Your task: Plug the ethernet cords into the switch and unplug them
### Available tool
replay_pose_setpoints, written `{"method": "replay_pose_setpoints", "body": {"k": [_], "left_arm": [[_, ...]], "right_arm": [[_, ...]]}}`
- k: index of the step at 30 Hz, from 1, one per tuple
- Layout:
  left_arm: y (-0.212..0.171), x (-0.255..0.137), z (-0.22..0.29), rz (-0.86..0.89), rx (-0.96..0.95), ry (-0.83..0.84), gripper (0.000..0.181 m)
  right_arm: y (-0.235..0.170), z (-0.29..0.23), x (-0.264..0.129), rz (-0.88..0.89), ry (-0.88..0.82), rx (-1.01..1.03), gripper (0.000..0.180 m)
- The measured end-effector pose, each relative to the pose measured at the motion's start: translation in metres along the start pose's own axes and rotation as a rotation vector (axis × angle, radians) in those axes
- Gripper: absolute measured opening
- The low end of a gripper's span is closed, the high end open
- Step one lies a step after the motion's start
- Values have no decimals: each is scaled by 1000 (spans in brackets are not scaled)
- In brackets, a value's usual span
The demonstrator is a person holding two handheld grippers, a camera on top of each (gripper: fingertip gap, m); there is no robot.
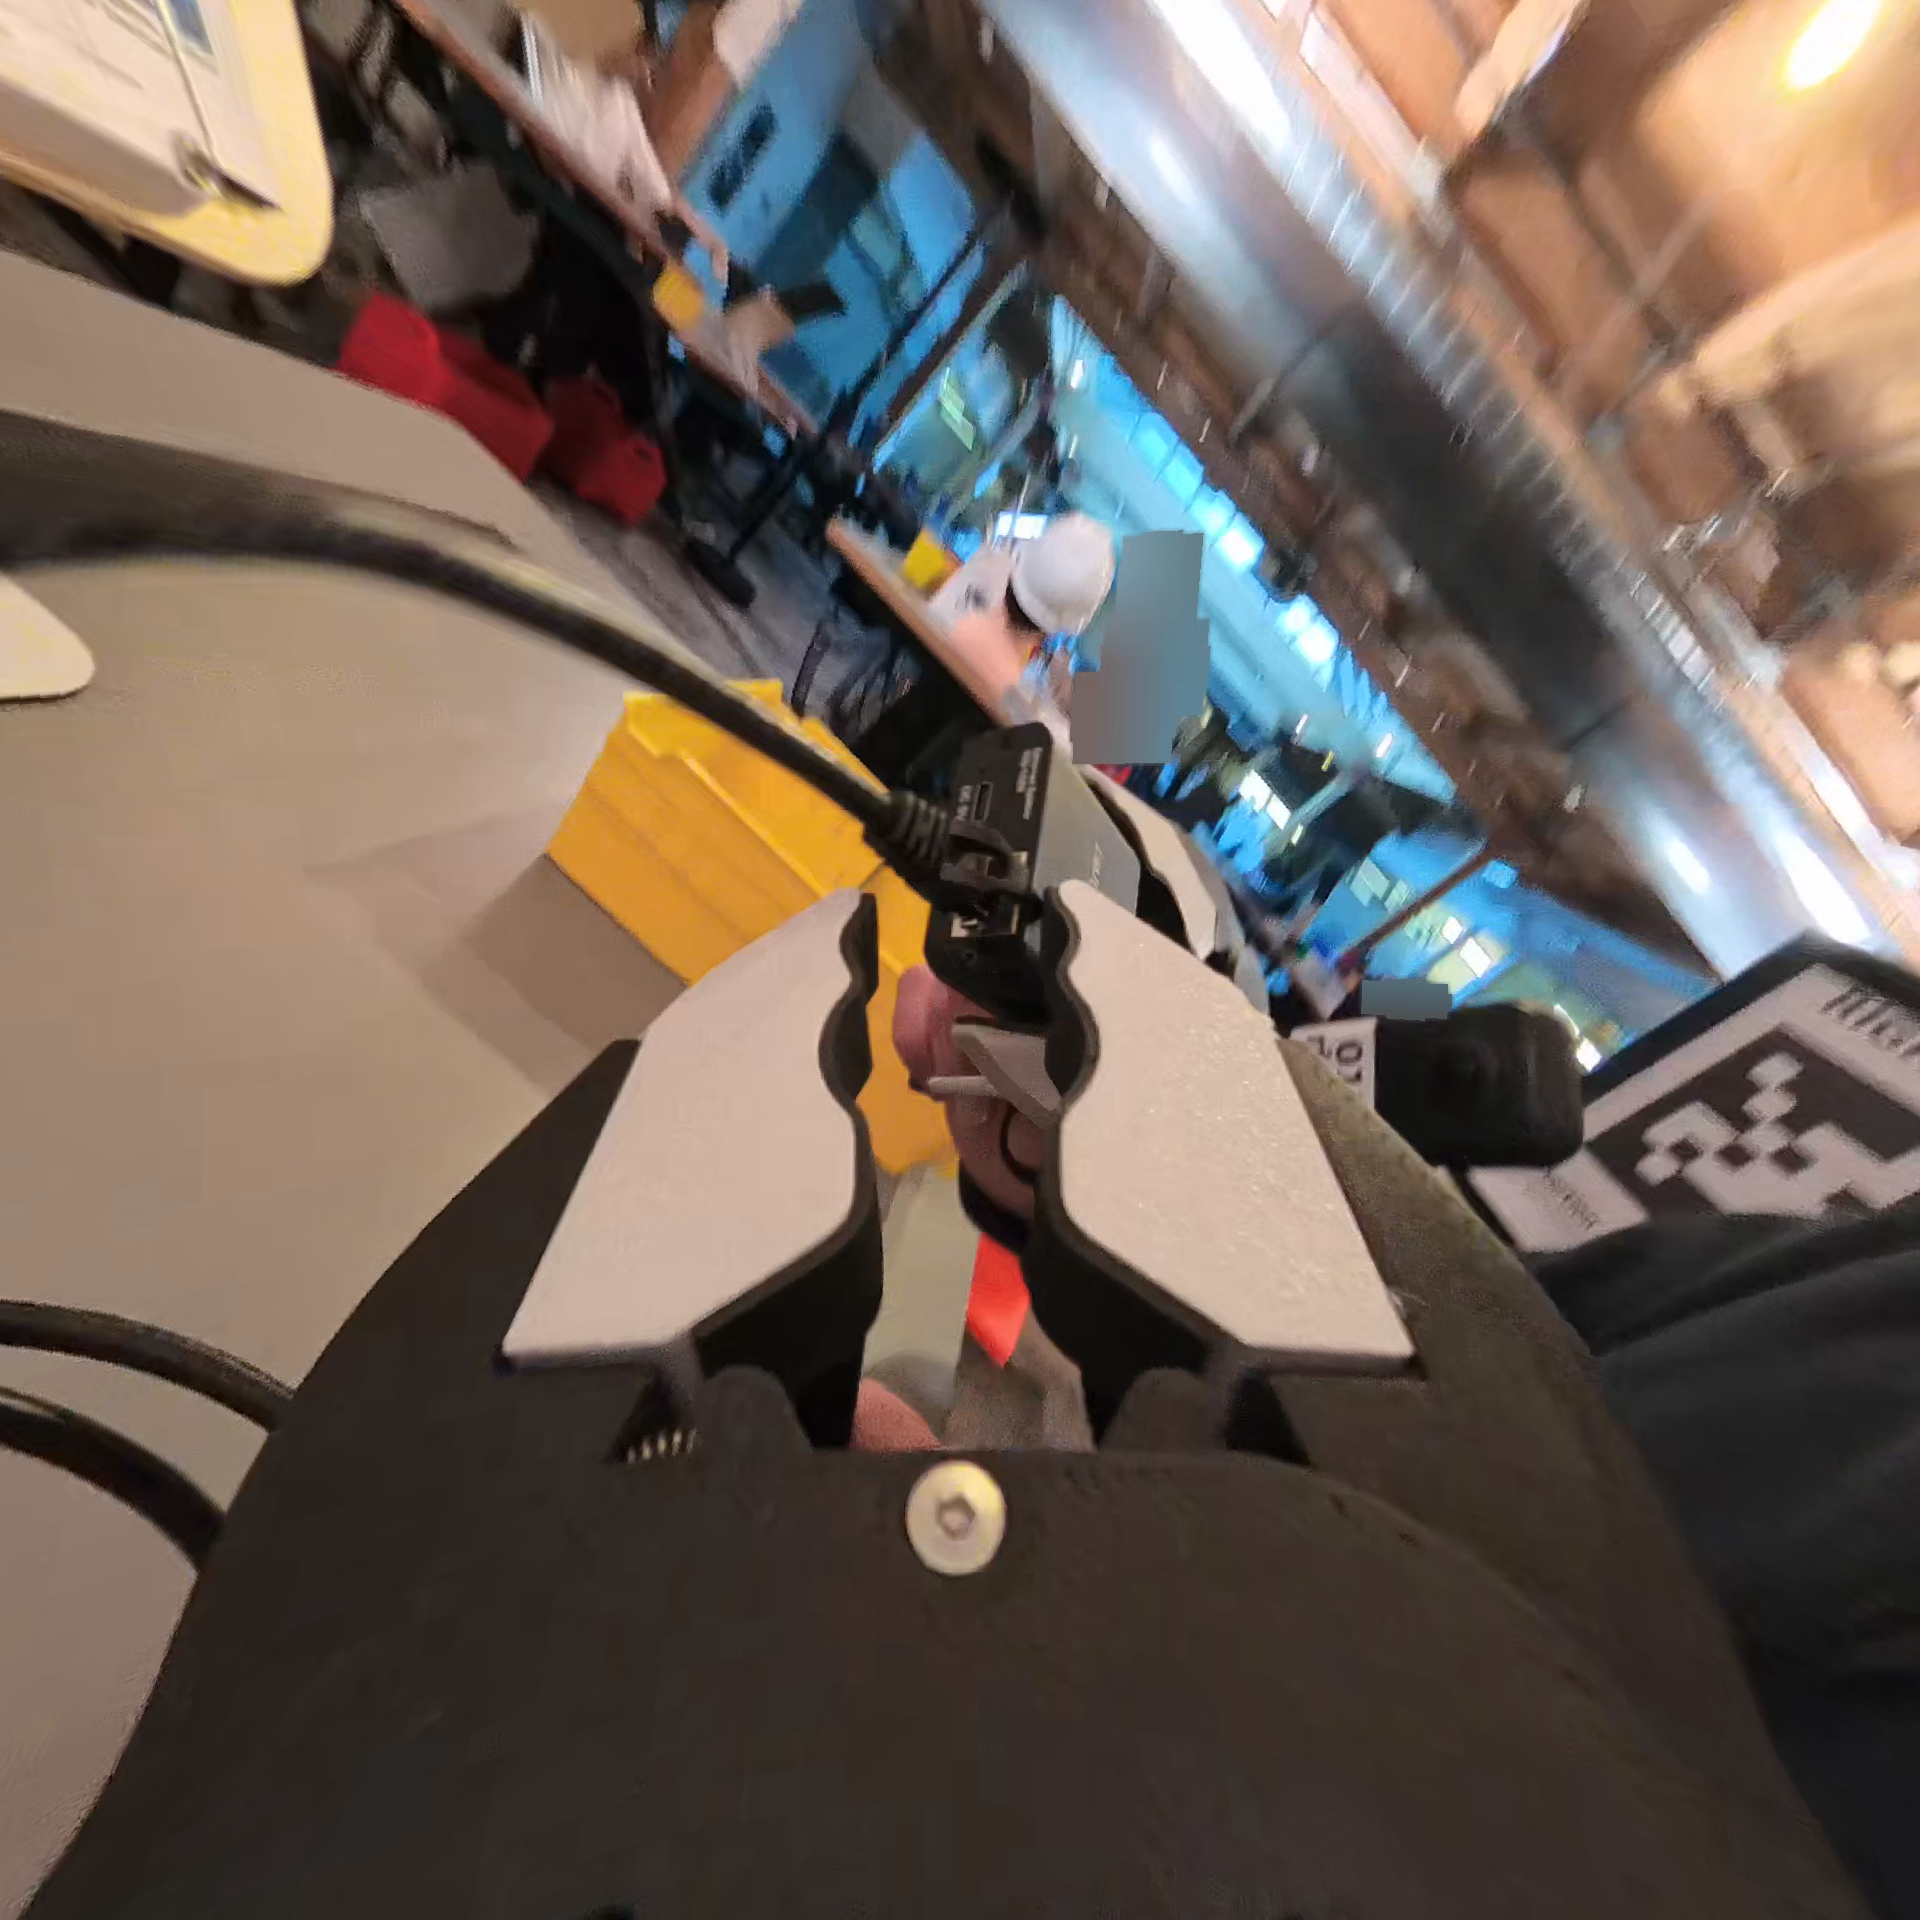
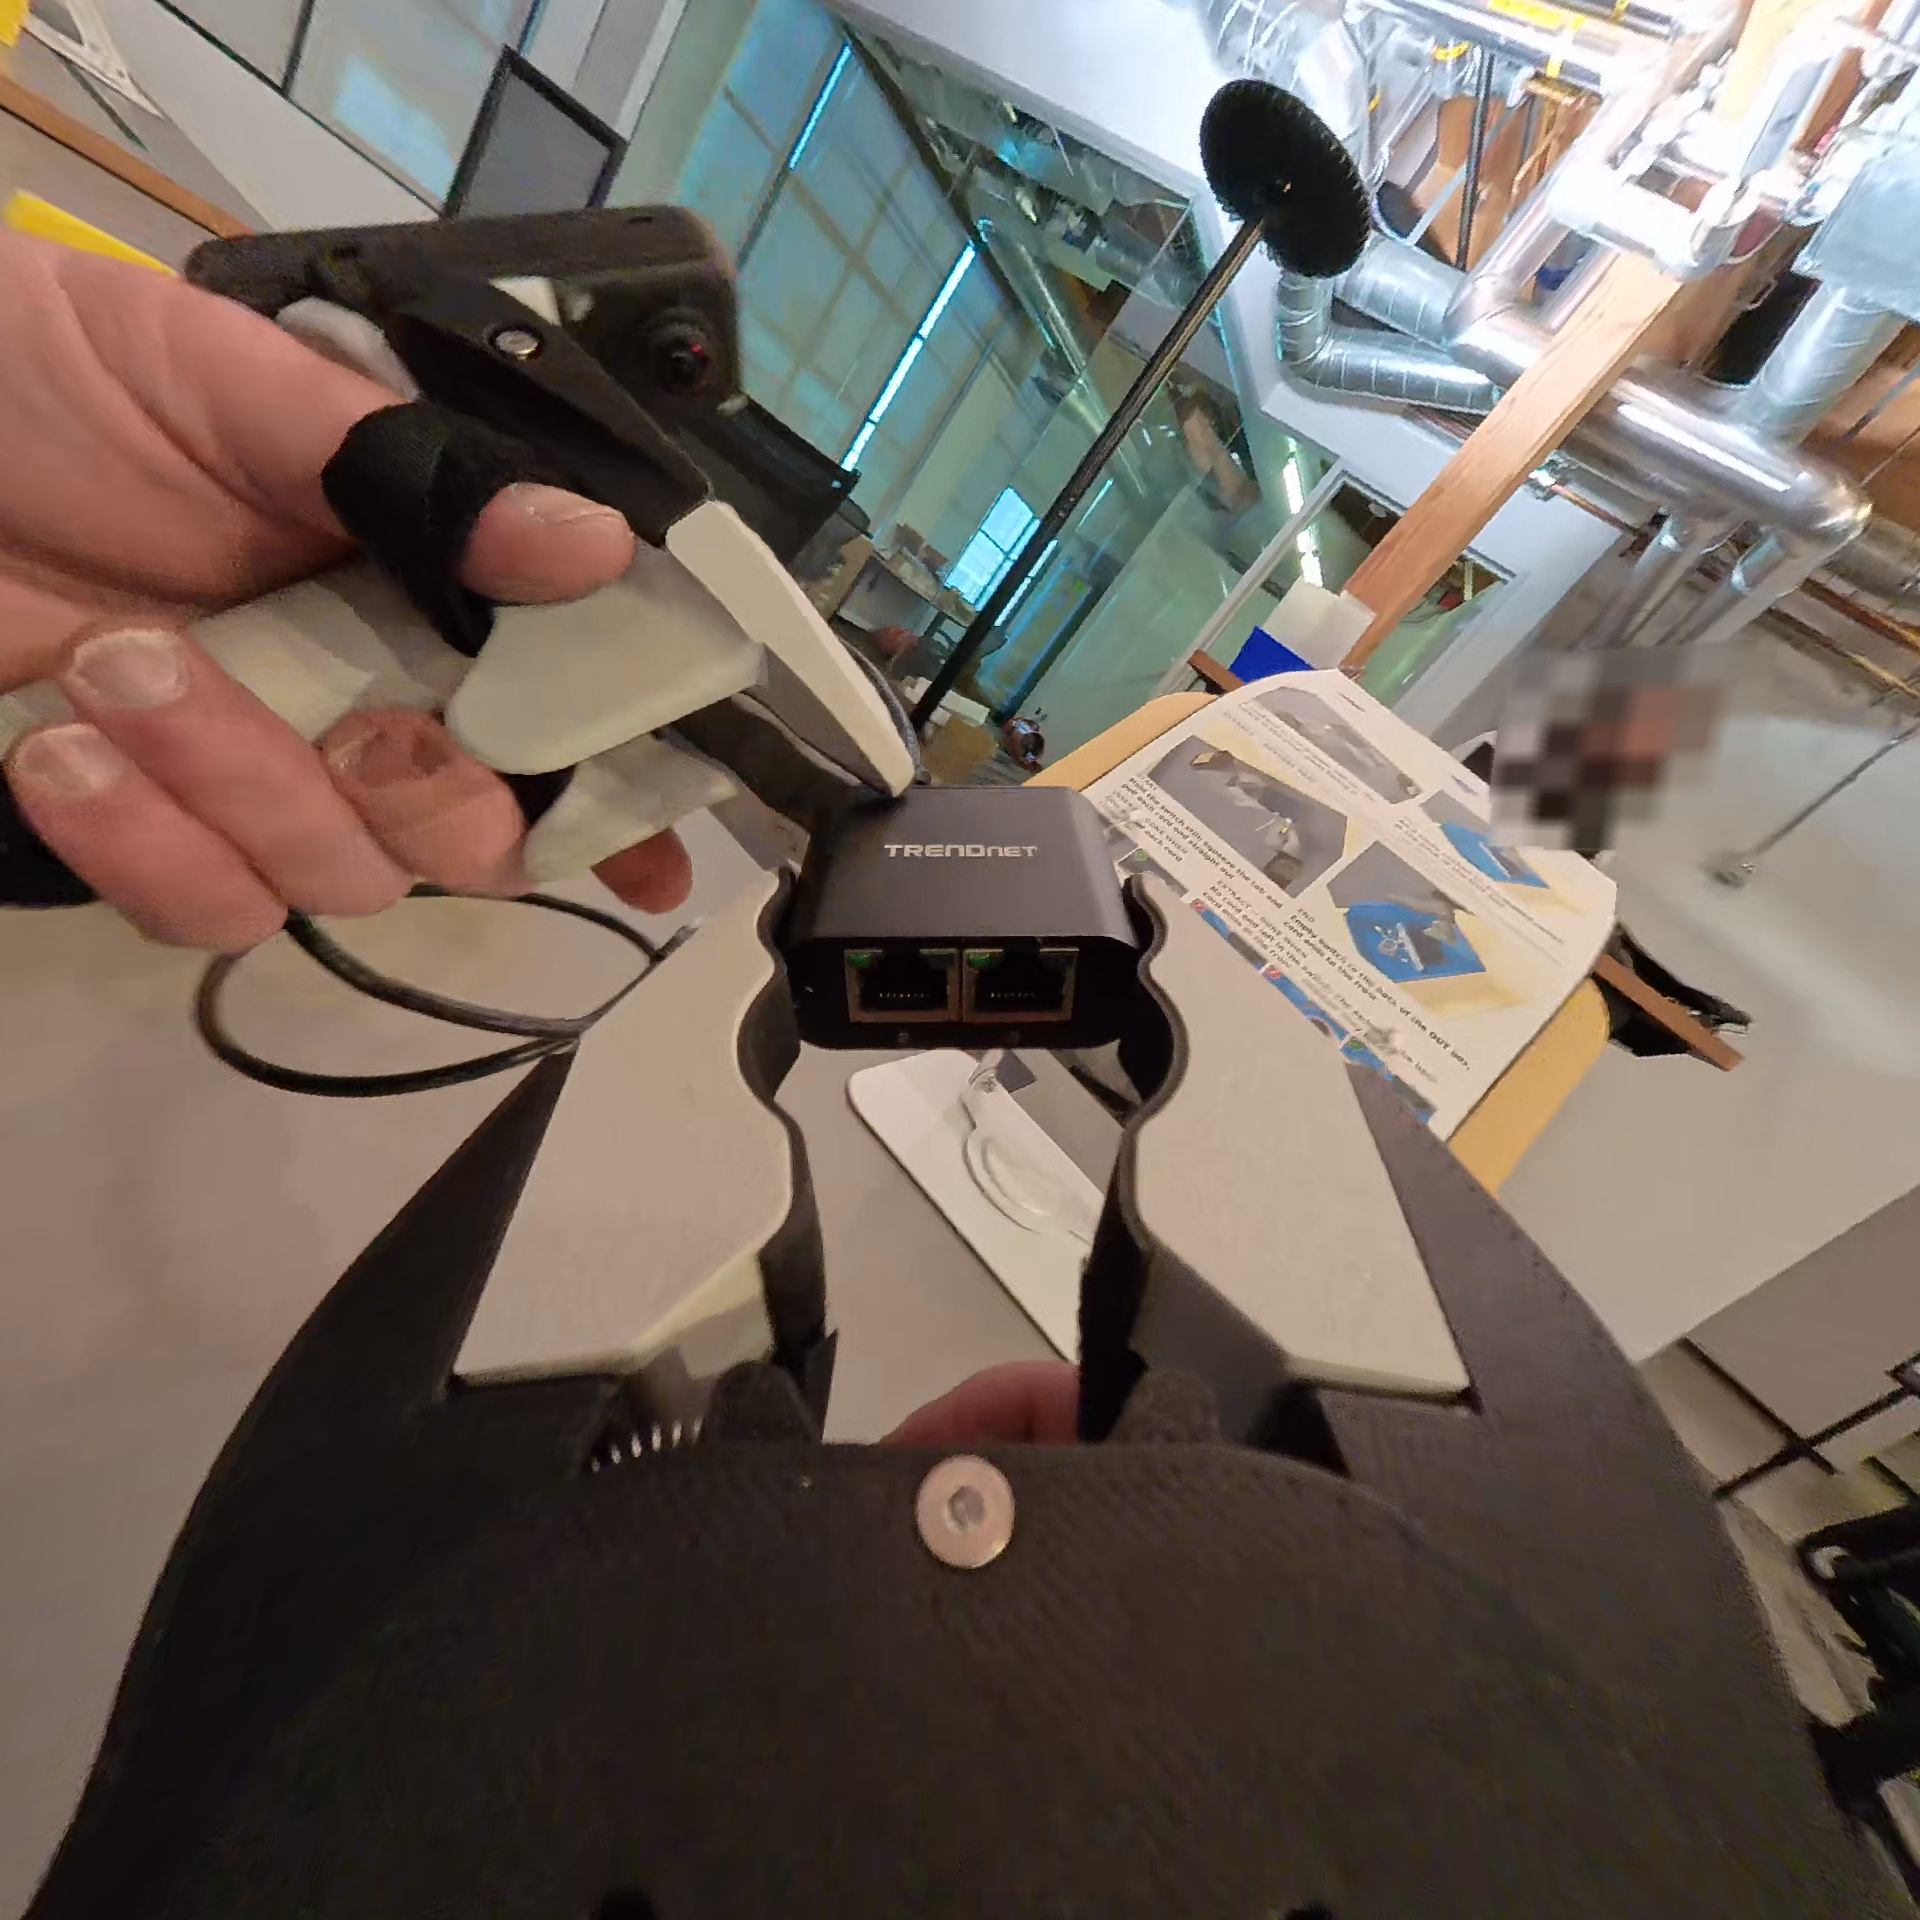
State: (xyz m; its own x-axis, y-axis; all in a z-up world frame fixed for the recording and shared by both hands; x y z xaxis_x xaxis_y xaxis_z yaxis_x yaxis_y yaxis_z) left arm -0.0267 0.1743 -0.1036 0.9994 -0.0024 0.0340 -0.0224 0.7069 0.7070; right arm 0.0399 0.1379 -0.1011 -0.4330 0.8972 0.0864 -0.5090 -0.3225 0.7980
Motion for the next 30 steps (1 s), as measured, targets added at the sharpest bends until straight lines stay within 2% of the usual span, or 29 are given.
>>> {"method": "replay_pose_setpoints", "body": {"k": [3,4,8,14,17,20,23,27,30], "left_arm": [[-6,0,3,69,-78,-67,31],[-10,4,6,55,-70,-67,35],[-10,3,3,17,-32,-17,28],[-10,-10,-12,-248,122,42,24],[-13,-15,-9,-411,186,-21,24],[-21,-13,-1,-582,315,-61,24],[-26,-13,7,-721,425,-104,25],[-13,-4,5,-680,464,-50,29],[-2,-5,7,-532,434,4,46]], "right_arm": [[4,-7,2,-9,-4,-27,61],[3,-10,3,-8,-5,-31,61],[-1,-12,5,-13,39,25,60],[-4,-25,-6,-77,392,235,71],[-1,-22,-9,-101,509,435,62],[-11,-36,-8,-214,653,533,45],[-8,-46,-10,-187,763,679,29],[-10,-33,-4,-120,677,818,22],[-7,-16,0,-5,549,944,22]]}}
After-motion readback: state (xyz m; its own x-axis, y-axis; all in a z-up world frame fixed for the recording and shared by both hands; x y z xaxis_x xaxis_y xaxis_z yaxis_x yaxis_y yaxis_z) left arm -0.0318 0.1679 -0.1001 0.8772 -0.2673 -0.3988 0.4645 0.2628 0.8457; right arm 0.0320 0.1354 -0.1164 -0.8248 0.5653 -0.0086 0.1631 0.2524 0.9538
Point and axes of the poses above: each gripper's, where its closed fingertips meet, x out along the fingers, y out of its top, z = x × y across the jaws, the point moved 4 cm from there along -x, back along the fingers, and after that the axes turned 3 degrees about y, right-handed, at the moved point
